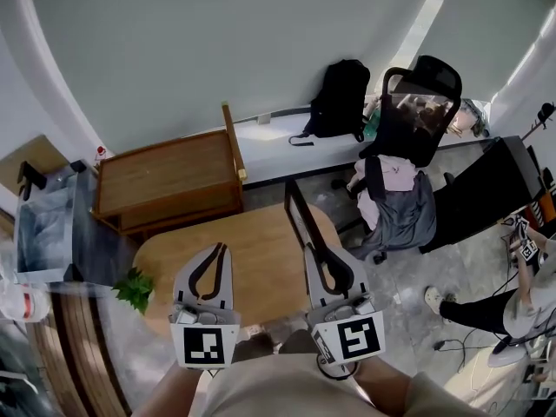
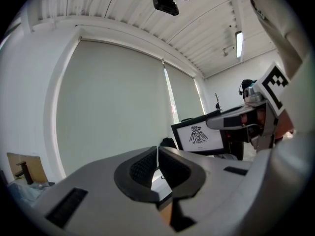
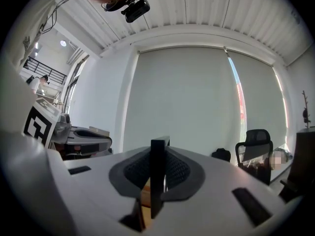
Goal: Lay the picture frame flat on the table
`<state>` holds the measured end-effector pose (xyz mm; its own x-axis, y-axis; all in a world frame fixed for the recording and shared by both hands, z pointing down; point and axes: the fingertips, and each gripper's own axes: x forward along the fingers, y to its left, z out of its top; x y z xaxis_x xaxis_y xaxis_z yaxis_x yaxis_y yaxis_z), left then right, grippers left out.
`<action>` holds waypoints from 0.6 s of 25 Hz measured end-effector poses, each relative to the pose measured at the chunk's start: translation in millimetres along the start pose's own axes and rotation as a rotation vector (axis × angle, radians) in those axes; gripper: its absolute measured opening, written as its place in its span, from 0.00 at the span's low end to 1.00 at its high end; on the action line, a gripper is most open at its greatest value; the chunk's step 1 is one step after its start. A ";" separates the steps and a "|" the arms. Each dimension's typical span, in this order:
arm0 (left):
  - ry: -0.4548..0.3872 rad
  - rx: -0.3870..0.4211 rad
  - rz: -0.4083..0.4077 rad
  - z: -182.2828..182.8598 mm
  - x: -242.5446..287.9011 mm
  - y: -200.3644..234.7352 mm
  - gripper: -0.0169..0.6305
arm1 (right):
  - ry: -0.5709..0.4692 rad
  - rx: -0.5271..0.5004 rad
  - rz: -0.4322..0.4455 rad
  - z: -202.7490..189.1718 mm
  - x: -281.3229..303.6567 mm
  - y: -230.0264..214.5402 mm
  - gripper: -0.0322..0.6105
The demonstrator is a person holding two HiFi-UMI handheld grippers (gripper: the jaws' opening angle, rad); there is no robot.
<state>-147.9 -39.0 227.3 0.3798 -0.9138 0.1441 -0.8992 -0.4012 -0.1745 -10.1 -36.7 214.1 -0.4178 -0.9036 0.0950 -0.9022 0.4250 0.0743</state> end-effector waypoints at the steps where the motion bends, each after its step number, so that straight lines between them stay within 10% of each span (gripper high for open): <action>1: 0.002 -0.006 -0.001 -1.0 6.2 1.6 0.05 | 0.006 0.004 0.001 -1.4 5.6 -1.9 0.10; 15: 0.051 -0.007 0.038 -20.3 73.2 1.6 0.05 | 0.093 0.027 0.073 -34.2 61.5 -48.8 0.10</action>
<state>-126.0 -105.2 257.3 0.3340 -0.9238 0.1871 -0.9142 -0.3658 -0.1742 11.9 -111.2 250.3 -0.4717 -0.8608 0.1911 -0.8728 0.4866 0.0375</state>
